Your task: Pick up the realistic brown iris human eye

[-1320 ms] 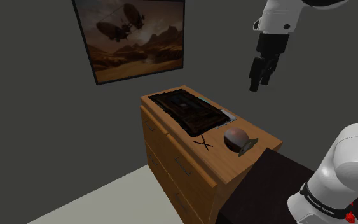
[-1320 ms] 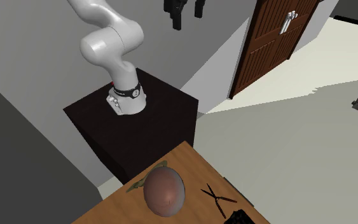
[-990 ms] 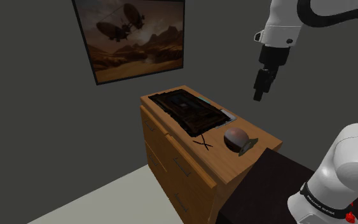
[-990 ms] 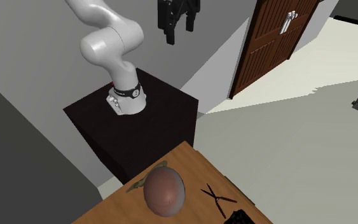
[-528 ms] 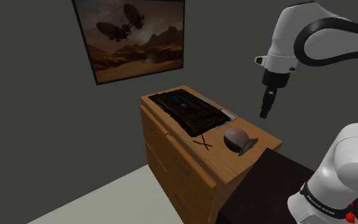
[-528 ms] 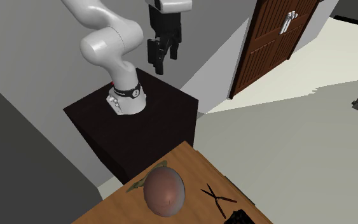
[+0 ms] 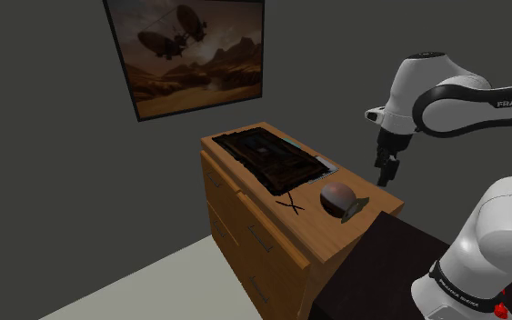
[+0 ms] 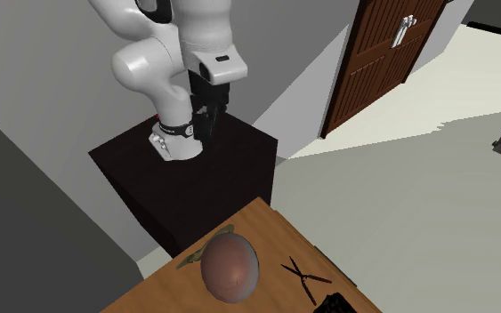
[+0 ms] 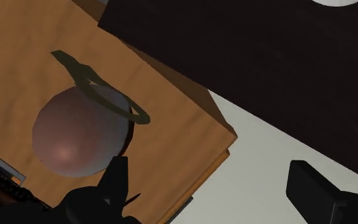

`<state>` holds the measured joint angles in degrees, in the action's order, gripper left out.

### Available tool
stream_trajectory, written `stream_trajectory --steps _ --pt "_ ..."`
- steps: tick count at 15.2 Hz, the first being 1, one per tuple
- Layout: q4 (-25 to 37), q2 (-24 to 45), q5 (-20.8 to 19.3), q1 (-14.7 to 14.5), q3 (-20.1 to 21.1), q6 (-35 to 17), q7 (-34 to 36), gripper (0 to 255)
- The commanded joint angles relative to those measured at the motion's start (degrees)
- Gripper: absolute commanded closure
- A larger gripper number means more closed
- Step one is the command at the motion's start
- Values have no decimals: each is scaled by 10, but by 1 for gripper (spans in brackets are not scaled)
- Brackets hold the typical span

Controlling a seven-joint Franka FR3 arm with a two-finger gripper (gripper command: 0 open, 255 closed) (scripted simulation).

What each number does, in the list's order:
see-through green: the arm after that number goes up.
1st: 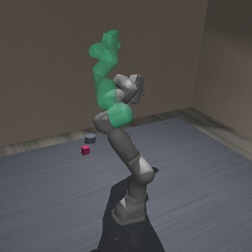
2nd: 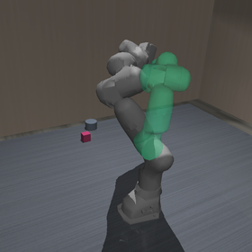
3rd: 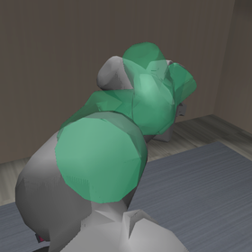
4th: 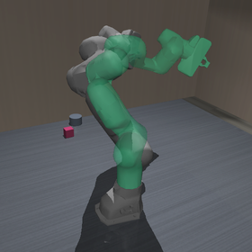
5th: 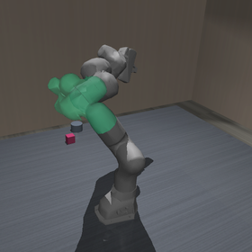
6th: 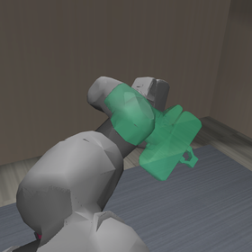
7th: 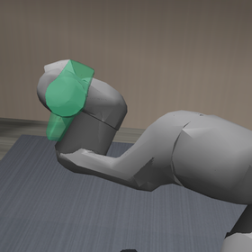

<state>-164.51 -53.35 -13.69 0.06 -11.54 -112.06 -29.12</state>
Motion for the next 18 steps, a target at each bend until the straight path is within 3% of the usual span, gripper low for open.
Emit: stream_trajectory --steps 1,7,13,16,18 --pt "-28 16 -31 8 -24 -50 -35 0" --pt "-68 120 -133 45 -109 -216 -142 0" --pt "-51 310 -219 60 -194 -418 -237 0" --pt "-24 423 -226 45 -236 -521 -293 0" --pt "-4 501 -184 20 -264 -589 -359 0"
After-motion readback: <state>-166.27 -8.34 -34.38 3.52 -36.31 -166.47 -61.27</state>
